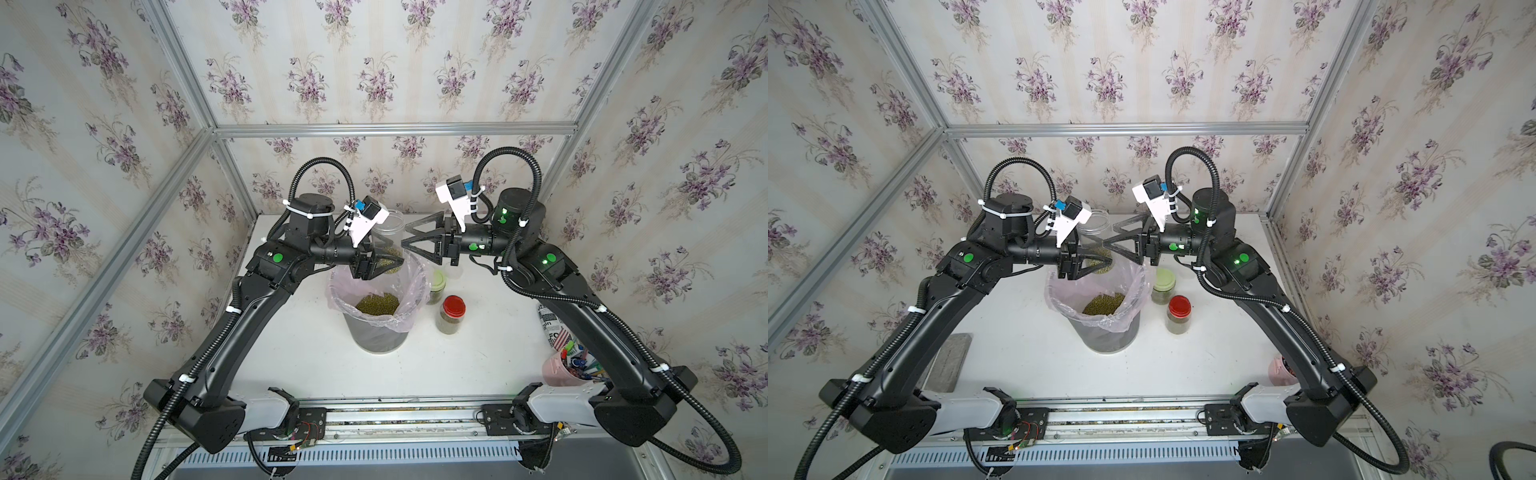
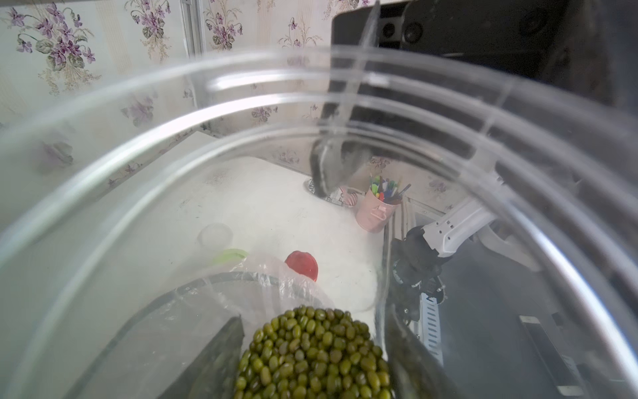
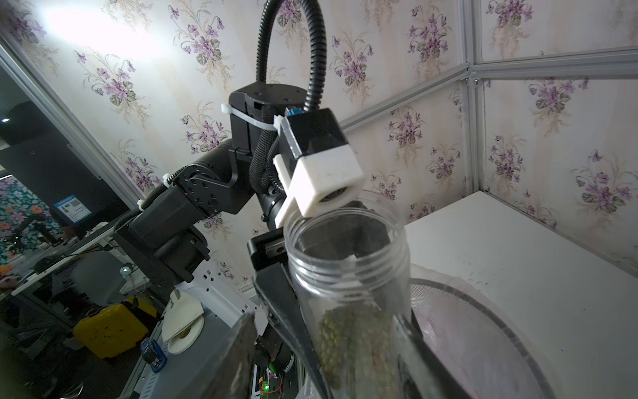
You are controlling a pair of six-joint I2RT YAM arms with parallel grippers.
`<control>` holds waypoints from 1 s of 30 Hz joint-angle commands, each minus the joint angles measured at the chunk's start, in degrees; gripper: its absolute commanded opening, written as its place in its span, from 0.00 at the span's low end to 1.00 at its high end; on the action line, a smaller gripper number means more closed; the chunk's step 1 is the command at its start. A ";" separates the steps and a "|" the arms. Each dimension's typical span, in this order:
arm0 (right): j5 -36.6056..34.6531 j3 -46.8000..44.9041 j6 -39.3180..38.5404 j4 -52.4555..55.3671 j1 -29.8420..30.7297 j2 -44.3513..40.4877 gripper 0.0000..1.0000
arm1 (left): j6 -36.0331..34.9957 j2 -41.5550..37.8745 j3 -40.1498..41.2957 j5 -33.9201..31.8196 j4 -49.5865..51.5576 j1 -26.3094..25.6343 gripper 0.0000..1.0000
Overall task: Empty moldy mung beans from jars
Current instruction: Pour the moldy mung beans from the jar into the trash bin.
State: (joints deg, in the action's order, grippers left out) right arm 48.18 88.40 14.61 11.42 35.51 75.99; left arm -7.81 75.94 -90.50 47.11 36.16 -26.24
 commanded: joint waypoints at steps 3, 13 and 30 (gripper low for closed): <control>2.05 2.37 -0.84 -2.24 1.36 2.62 0.60 | 0.08 0.39 -0.62 2.80 -0.66 -0.78 0.25; 3.34 5.07 -1.26 -1.89 3.51 6.80 0.60 | -0.01 0.51 -0.52 3.01 -0.73 -1.55 0.25; 4.94 4.56 -0.98 -2.86 5.65 8.46 0.53 | -0.10 1.23 -1.65 2.91 -0.67 -1.57 0.30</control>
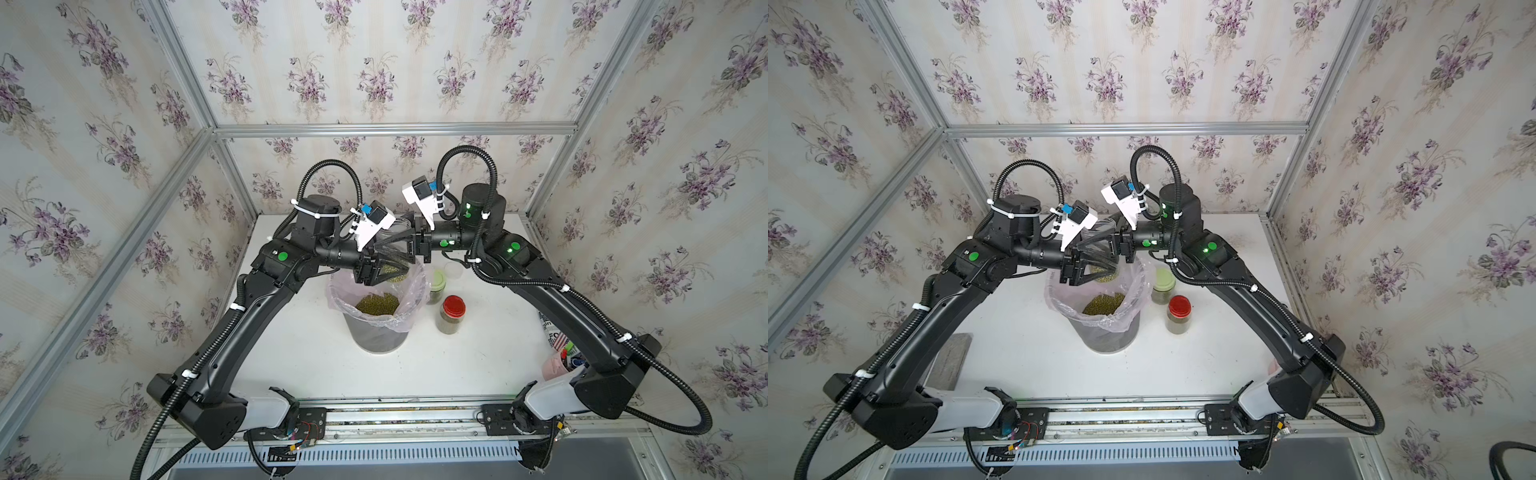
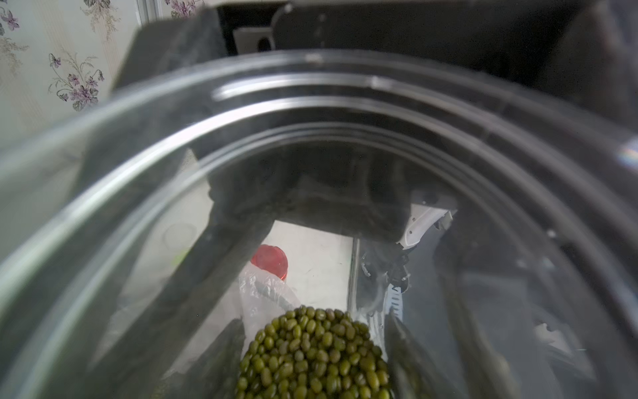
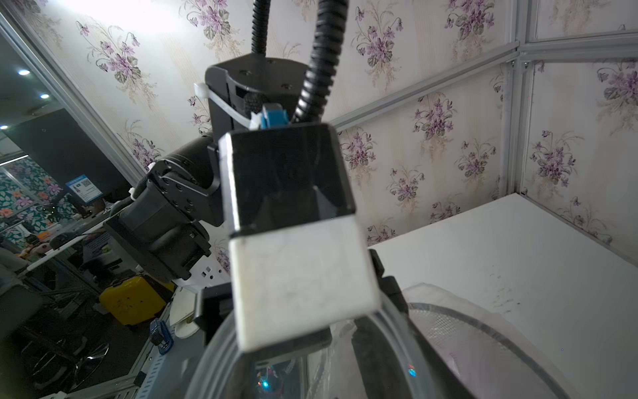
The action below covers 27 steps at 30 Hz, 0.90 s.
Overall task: Empty moldy mung beans from jars
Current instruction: Pour the moldy mung beans from the jar into the trash bin.
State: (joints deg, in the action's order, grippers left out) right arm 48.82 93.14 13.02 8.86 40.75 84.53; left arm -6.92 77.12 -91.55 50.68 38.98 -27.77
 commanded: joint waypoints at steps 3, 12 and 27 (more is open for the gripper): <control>3.68 -1.03 0.85 -0.73 0.47 -0.91 0.44 | -0.90 -0.21 -0.65 -1.28 -3.49 -0.04 0.45; -1.47 -5.75 4.46 -5.85 0.38 -4.48 0.38 | -0.32 -2.02 0.67 -4.27 -4.97 -0.03 0.99; -7.59 -15.14 19.18 -28.01 -1.14 -9.41 0.34 | 4.45 -5.67 7.39 -2.68 -14.33 -0.03 0.99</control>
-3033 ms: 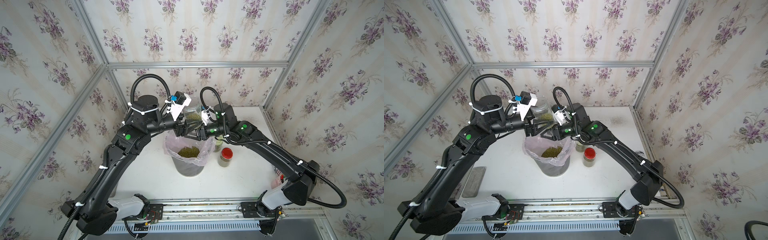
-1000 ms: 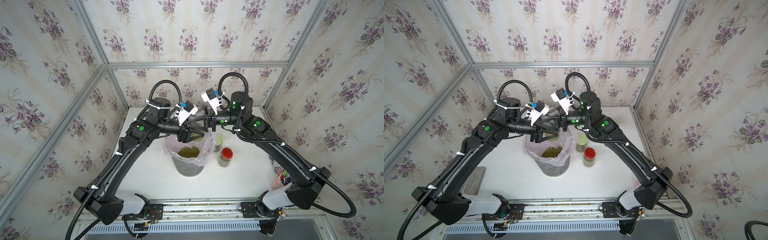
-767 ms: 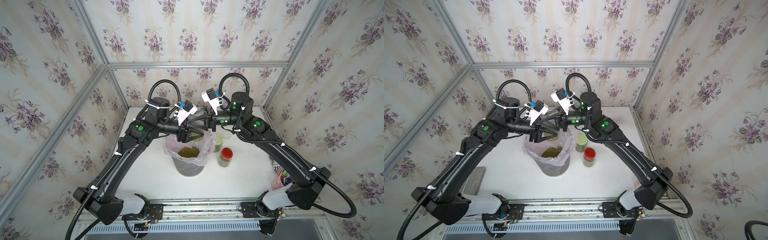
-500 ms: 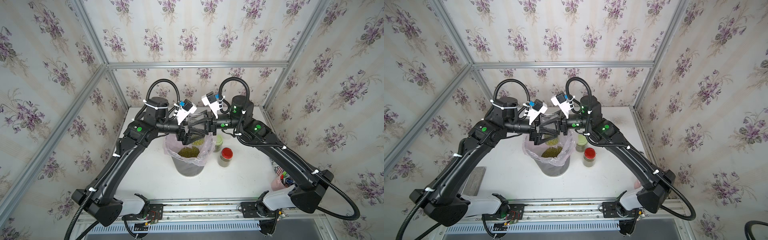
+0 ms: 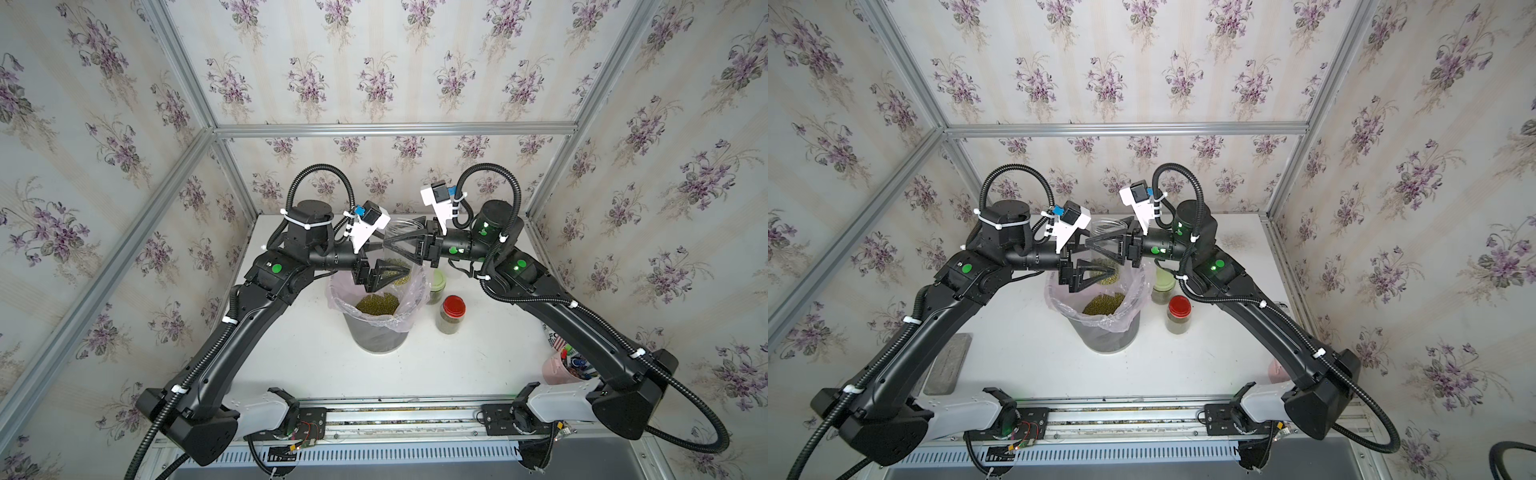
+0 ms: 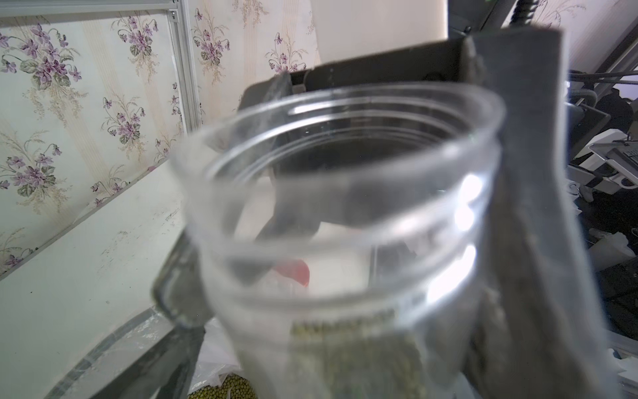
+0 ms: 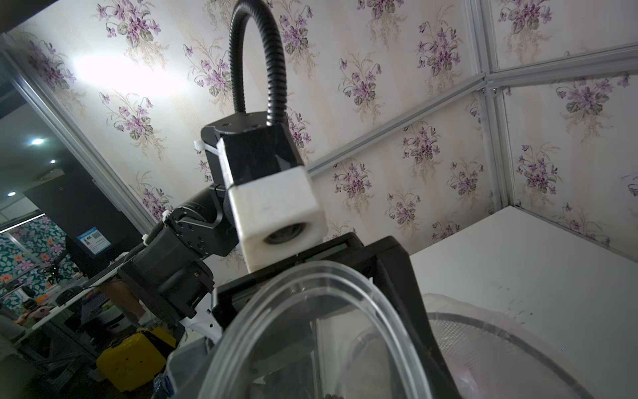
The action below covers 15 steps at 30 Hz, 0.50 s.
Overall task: Empty moldy mung beans from jars
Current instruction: Pour the moldy mung beans from the jar into the trash bin.
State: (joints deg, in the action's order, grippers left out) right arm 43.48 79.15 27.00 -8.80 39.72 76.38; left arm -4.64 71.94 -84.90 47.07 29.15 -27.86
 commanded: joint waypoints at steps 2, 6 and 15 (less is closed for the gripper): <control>-2.96 -2.67 7.48 -14.15 -0.13 -1.82 0.34 | 2.79 -0.17 0.71 1.51 -4.88 0.05 0.99; -4.14 -6.29 12.52 -22.42 -0.14 -2.57 0.34 | 3.84 0.71 0.48 2.73 -5.57 0.04 0.99; -6.27 -8.79 14.57 -28.11 -0.08 -1.90 0.35 | 6.16 1.66 0.04 5.60 -7.70 0.13 0.99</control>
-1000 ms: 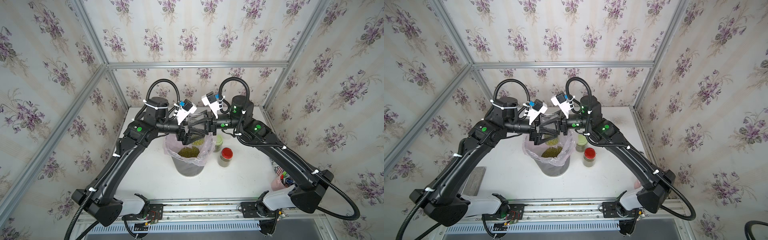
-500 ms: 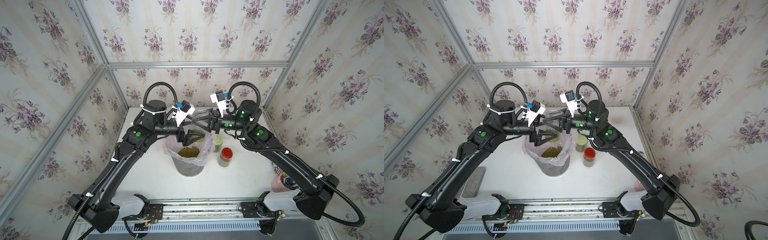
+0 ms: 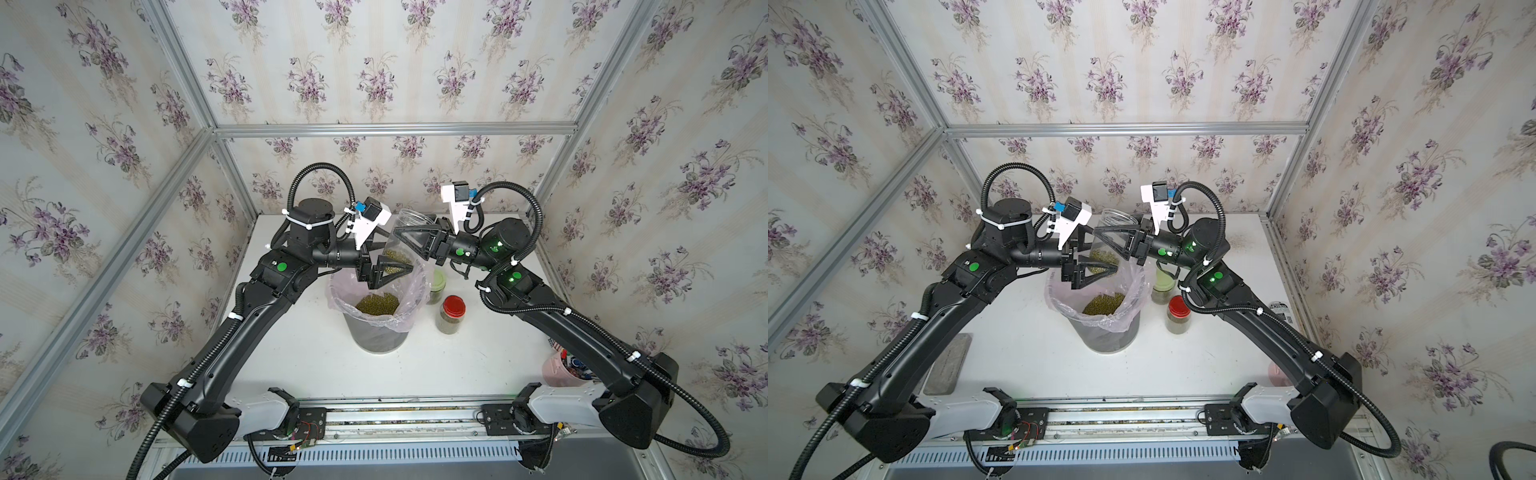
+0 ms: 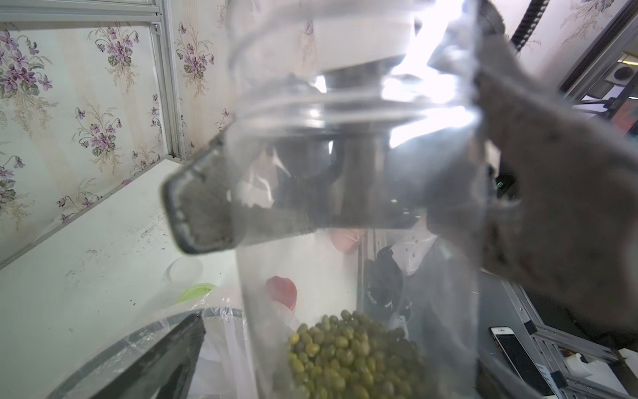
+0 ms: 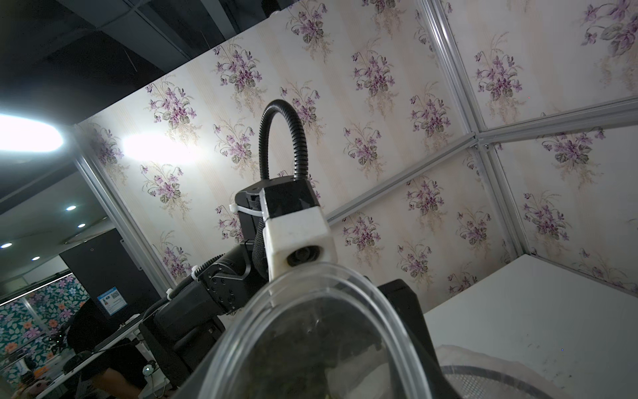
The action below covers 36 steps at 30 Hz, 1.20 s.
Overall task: Empty moldy mung beans from jars
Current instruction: Pour the moldy mung beans from the jar into the trash bin.
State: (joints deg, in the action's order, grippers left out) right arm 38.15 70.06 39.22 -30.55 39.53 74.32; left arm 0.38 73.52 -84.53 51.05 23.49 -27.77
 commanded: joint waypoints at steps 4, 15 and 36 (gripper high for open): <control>0.43 0.71 2.44 -6.91 0.24 1.62 0.35 | 1.51 0.15 -0.80 2.24 -2.19 0.03 0.95; 1.02 0.34 1.17 -6.32 0.30 1.26 0.36 | 2.06 0.96 -1.57 3.97 -2.79 0.00 0.64; -0.13 3.50 -3.44 3.07 0.29 0.88 0.59 | 2.30 1.72 -1.87 3.37 -2.83 0.00 0.29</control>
State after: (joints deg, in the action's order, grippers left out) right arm 38.20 72.86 35.35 -28.08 39.68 75.94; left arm 3.90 75.22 -86.08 55.57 22.52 -27.75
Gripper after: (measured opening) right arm 0.591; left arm 0.520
